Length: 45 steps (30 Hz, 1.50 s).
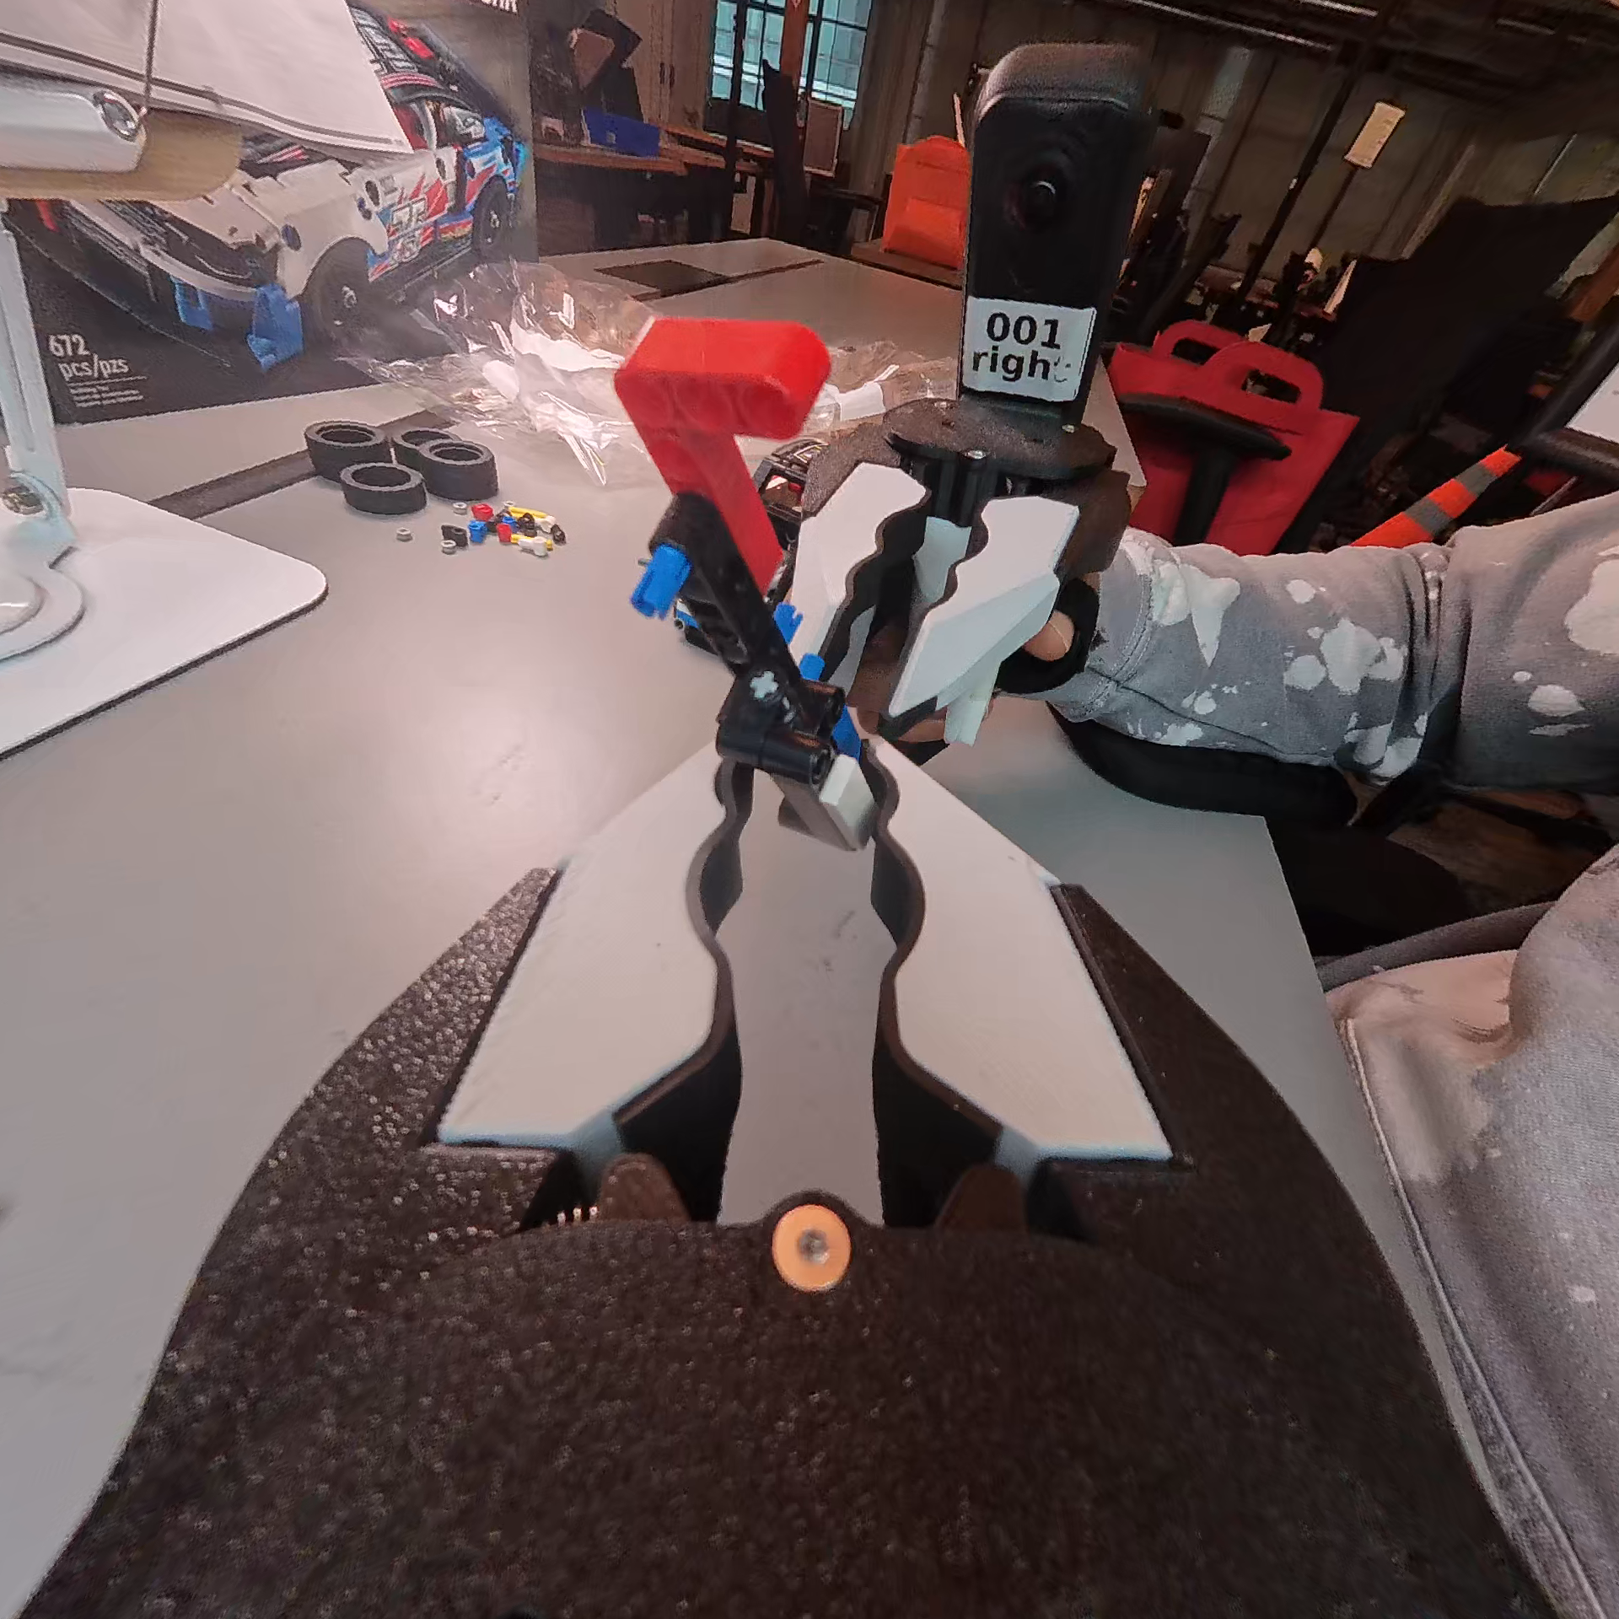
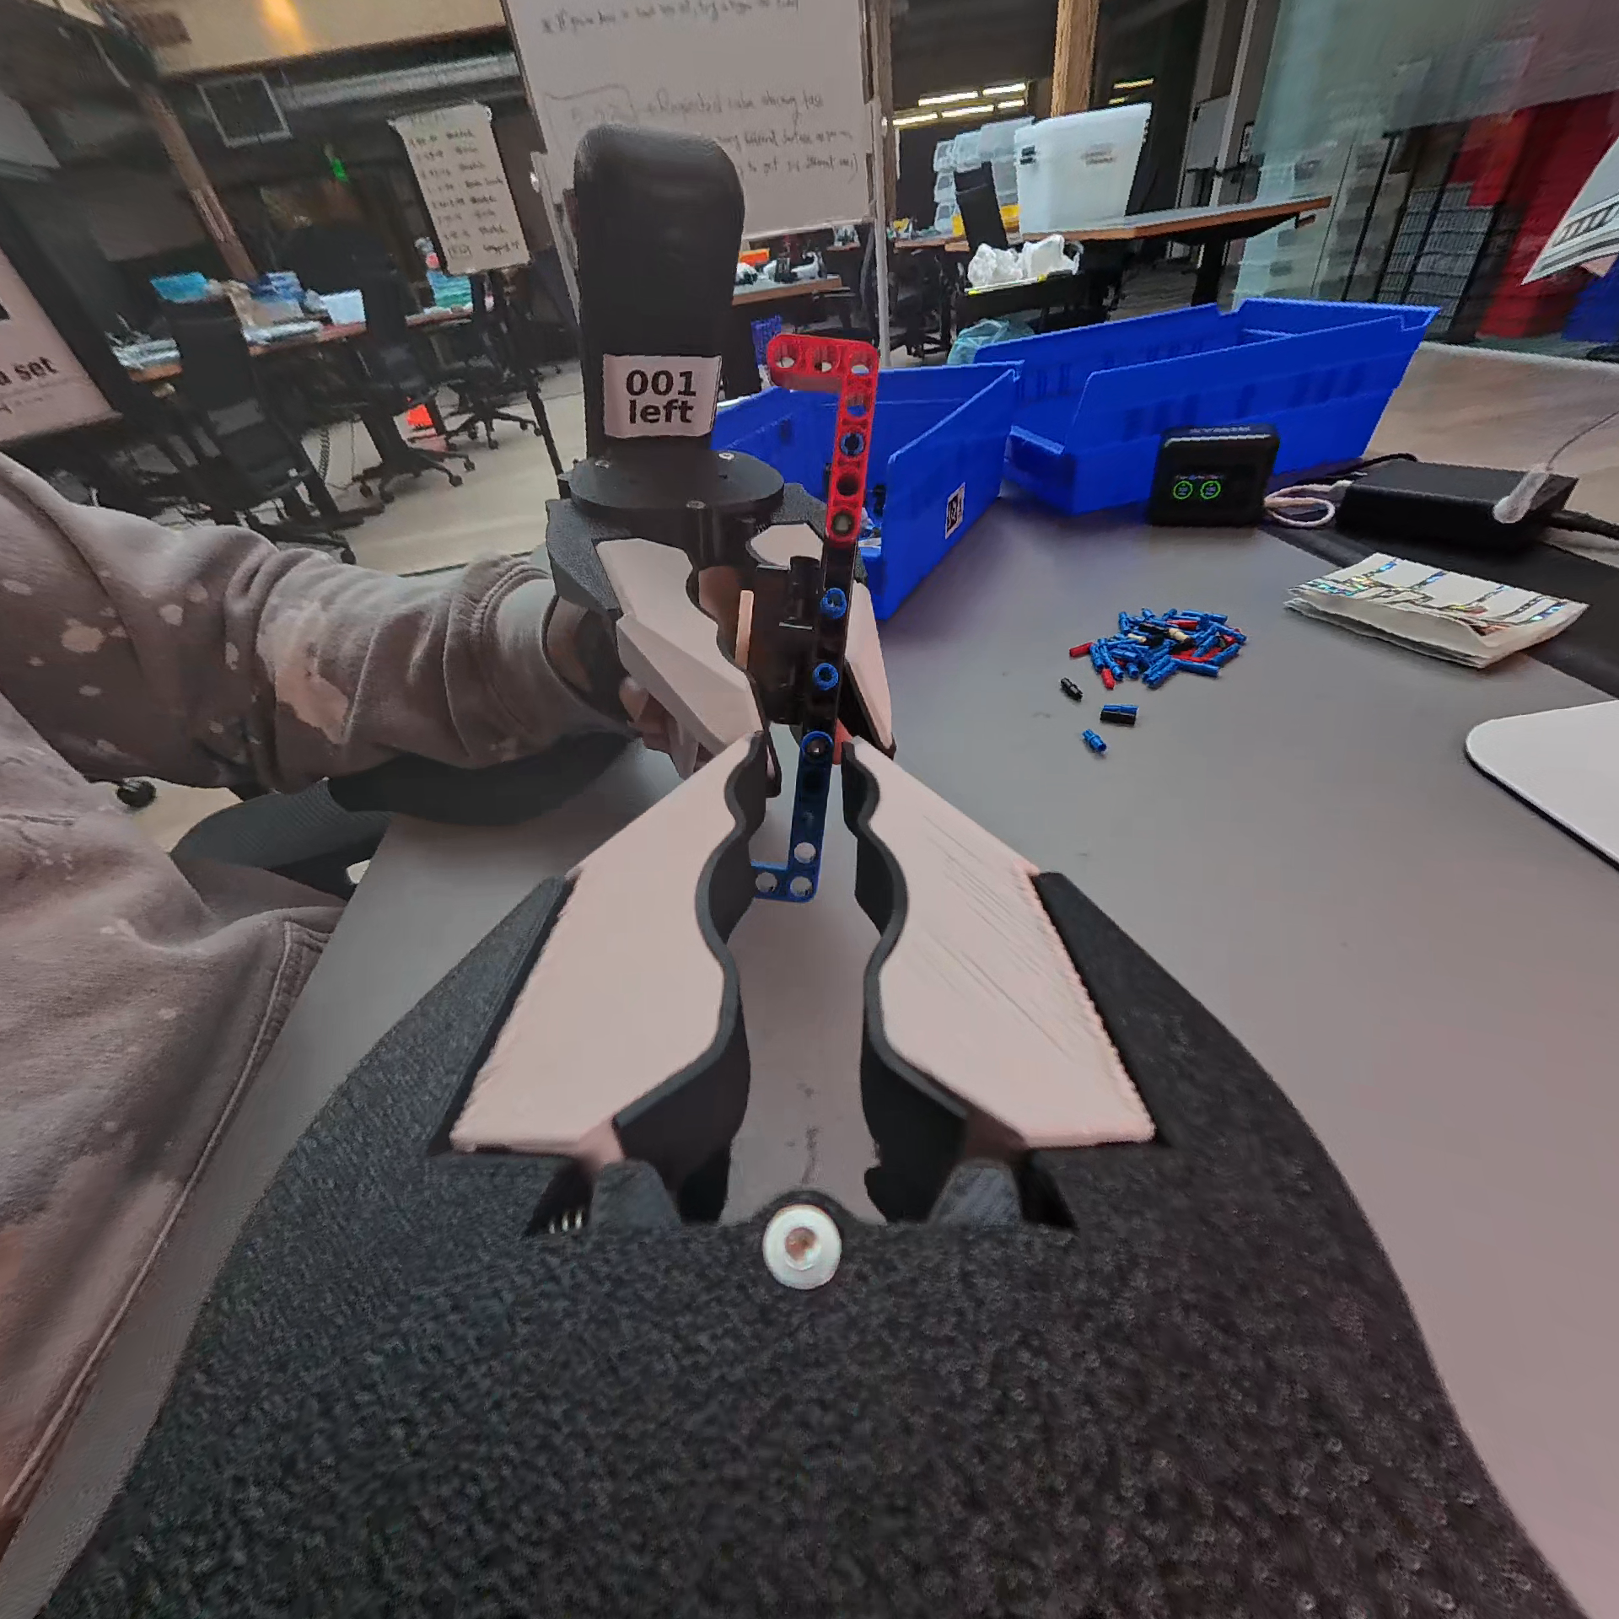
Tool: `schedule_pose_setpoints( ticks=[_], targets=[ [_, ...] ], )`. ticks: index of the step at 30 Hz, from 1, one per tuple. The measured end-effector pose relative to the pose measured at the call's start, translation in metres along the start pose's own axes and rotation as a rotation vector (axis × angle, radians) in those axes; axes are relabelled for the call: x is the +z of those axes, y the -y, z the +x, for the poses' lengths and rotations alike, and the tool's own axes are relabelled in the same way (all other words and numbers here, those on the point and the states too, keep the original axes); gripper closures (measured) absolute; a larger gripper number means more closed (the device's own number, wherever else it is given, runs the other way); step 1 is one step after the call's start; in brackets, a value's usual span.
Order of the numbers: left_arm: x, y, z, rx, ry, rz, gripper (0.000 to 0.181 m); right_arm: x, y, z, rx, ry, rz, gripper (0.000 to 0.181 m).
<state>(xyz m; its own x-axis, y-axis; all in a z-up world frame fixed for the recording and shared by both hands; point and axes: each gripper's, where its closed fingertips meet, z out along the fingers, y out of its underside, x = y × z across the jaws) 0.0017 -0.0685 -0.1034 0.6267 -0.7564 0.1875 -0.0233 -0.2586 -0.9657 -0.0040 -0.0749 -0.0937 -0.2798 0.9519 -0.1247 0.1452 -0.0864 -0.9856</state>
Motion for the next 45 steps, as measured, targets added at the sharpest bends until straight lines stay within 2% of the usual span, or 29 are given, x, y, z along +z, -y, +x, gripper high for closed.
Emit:
schedule_pose_setpoints(
  ticks=[8,11,13,15,19,20,24,28,31,38,45],
  targets=[
    [-0.003,0.004,-0.001,0.018,0.009,0.019,0.16,-0.006,-0.01,0.001,-0.032,0.013,-0.077,0.165],
    [-0.003,0.007,0.005,0.032,-0.012,0.036,0.16,0.0,-0.014,0.0,-0.075,-0.019,-0.102,0.162],
    [-0.001,0.006,0.006,0.03,-0.016,0.034,0.16,0.006,-0.015,-0.004,-0.118,-0.028,-0.109,0.173],
    [-0.003,0.007,0.008,0.03,-0.033,0.043,0.16,0.006,-0.012,-0.005,-0.154,-0.04,-0.089,0.173],
    [-0.004,0.003,0.019,0.04,-0.115,0.012,0.151,0.0,-0.009,-0.006,-0.078,0.02,-0.066,0.174],
    [-0.004,0.002,0.021,0.041,-0.135,0.014,0.153,-0.001,-0.009,-0.009,-0.053,0.052,-0.057,0.174],
    [-0.005,0.006,0.028,0.042,-0.172,0.041,0.156,-0.007,0.011,-0.017,0.071,0.153,0.087,0.174],
    [-0.007,0.02,0.028,0.037,-0.14,0.121,0.171,-0.007,0.018,-0.02,0.096,0.155,0.122,0.174],
    [-0.01,0.027,0.026,-0.036,-0.162,0.17,0.174,-0.005,0.024,-0.019,0.157,0.157,0.165,0.174],
    [-0.007,0.024,0.017,-0.129,-0.14,0.184,0.176,-0.004,0.02,-0.009,0.179,0.11,0.159,0.174],
    [-0.007,0.024,0.012,-0.112,-0.079,0.144,0.178,-0.006,0.02,-0.003,0.141,0.084,0.147,0.174]
  ],
)
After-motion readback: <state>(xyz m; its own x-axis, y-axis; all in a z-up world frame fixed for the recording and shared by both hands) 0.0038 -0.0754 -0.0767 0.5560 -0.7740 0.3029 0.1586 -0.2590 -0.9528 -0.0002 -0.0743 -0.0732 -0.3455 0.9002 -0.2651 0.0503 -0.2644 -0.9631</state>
